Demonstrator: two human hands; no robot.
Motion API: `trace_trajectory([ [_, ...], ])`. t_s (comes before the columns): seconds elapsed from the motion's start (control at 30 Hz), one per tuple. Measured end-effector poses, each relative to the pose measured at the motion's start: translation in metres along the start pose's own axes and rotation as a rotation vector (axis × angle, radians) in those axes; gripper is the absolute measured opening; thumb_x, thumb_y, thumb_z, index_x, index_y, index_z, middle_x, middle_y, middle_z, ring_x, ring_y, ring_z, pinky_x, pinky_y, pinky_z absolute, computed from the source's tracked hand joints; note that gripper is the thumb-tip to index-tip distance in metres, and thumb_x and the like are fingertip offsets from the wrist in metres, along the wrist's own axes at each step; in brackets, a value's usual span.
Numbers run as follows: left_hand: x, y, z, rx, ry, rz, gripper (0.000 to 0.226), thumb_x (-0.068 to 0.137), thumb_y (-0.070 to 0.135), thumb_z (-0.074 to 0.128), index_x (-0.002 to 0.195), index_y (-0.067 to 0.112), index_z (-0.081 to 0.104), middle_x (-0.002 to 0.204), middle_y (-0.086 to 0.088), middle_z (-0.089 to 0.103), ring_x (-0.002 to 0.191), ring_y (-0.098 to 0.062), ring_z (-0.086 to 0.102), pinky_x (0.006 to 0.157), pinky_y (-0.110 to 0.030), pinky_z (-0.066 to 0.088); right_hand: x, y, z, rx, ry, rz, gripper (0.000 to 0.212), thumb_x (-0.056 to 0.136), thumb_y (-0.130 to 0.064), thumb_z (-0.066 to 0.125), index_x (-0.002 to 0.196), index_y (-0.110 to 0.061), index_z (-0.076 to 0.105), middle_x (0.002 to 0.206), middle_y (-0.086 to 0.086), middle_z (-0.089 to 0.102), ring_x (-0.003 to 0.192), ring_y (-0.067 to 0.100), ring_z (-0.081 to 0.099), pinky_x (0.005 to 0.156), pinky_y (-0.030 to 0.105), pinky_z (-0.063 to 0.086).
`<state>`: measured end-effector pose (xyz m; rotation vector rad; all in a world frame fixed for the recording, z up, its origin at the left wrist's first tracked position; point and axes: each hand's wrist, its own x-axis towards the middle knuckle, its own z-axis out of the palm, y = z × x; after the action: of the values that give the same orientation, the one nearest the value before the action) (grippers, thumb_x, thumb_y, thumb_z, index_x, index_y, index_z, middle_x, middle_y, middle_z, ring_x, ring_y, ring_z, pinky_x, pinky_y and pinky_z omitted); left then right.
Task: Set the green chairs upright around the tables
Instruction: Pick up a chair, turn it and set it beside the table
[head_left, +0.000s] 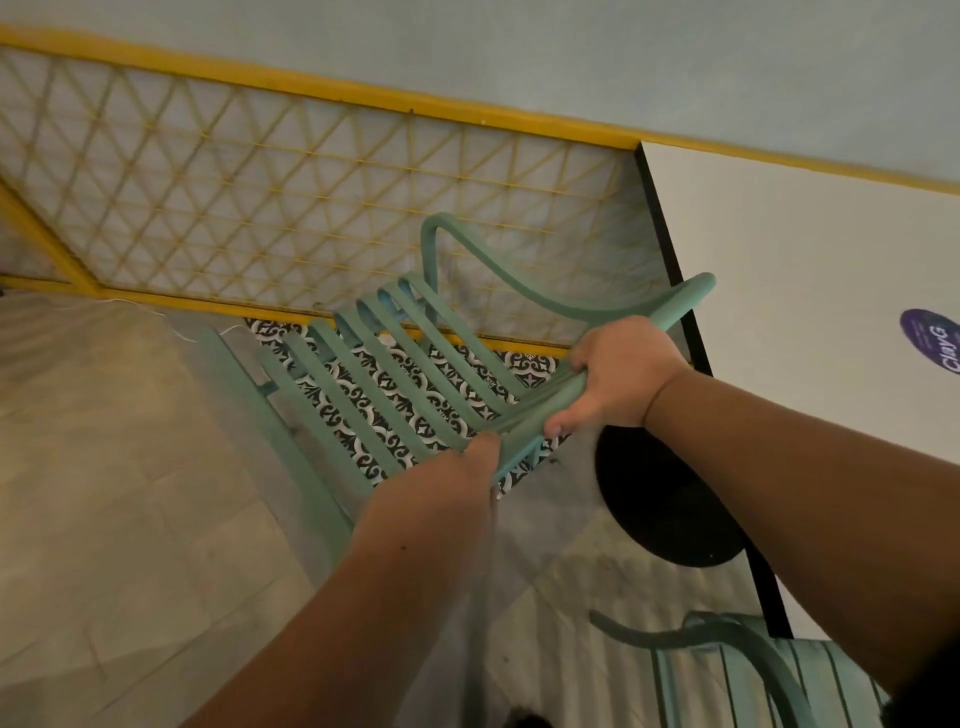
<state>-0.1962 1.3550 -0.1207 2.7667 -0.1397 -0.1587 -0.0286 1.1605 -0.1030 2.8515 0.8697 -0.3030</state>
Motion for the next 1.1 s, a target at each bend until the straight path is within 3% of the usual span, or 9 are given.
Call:
trace_trajectory([
  [0.2,-0.008,-0.023,-0.008,0.016,-0.036,0.030,0.033,0.104,0.035,0.044,0.136,0.031,0.039,0.083,0.006,0.058,0.063,-0.015,0.056,0.064,-0.040,0.058,-0.014,-0.027,-0.004,-0.055,0.007,0.031,0.122,0.024,-0.113,-0.003,0.071,-0.025,0.067,0.064,-0.005,0.062,0.061,0.016,0.062,0.064,0.034,0.056],
  [0.53,-0.025,-0.049,-0.027,0.076,-0.076,0.133,0.033,0.102,0.037,0.046,0.135,0.034,0.044,0.079,0.009,0.057,0.063,-0.011,0.056,0.059,-0.032,0.053,-0.042,-0.060,-0.007,-0.006,-0.029,0.112,0.104,0.032,-0.112,0.009,0.059,-0.024,0.057,0.059,-0.007,0.058,0.056,0.013,0.058,0.052,0.029,0.045],
  [0.7,-0.026,-0.067,-0.034,0.099,-0.118,0.144,0.033,0.102,0.041,0.046,0.135,0.037,0.044,0.083,0.007,0.062,0.062,-0.009,0.056,0.053,-0.029,0.047,-0.046,-0.079,-0.008,0.023,-0.048,0.164,0.107,0.032,-0.113,0.010,0.063,-0.024,0.060,0.063,-0.006,0.061,0.057,0.013,0.059,0.054,0.028,0.049],
  [0.83,-0.026,-0.082,-0.043,0.117,-0.137,0.148,0.026,0.100,0.042,0.047,0.126,0.038,0.046,0.088,0.007,0.065,0.070,-0.014,0.060,0.058,-0.031,0.047,-0.044,-0.092,-0.010,0.031,-0.076,0.206,0.106,0.035,-0.114,0.015,0.066,-0.025,0.063,0.062,-0.006,0.063,0.056,0.013,0.061,0.053,0.027,0.048],
  [1.0,-0.022,-0.103,-0.054,0.155,-0.186,0.142,0.013,0.099,0.046,0.047,0.107,0.037,0.050,0.081,0.011,0.060,0.068,-0.008,0.057,0.056,-0.029,0.040,-0.040,-0.108,-0.011,0.041,-0.084,0.230,0.109,0.038,-0.115,0.012,0.069,-0.026,0.066,0.062,-0.005,0.065,0.056,0.013,0.063,0.057,0.028,0.054],
  [1.1,-0.019,-0.112,-0.058,0.167,-0.199,0.128,0.015,0.098,0.050,0.048,0.097,0.035,0.049,0.081,0.011,0.060,0.071,-0.010,0.057,0.061,-0.030,0.044,-0.039,-0.116,-0.013,0.058,-0.091,0.244,0.109,0.039,-0.115,0.011,0.069,-0.025,0.065,0.063,-0.005,0.065,0.057,0.013,0.062,0.059,0.028,0.055],
])
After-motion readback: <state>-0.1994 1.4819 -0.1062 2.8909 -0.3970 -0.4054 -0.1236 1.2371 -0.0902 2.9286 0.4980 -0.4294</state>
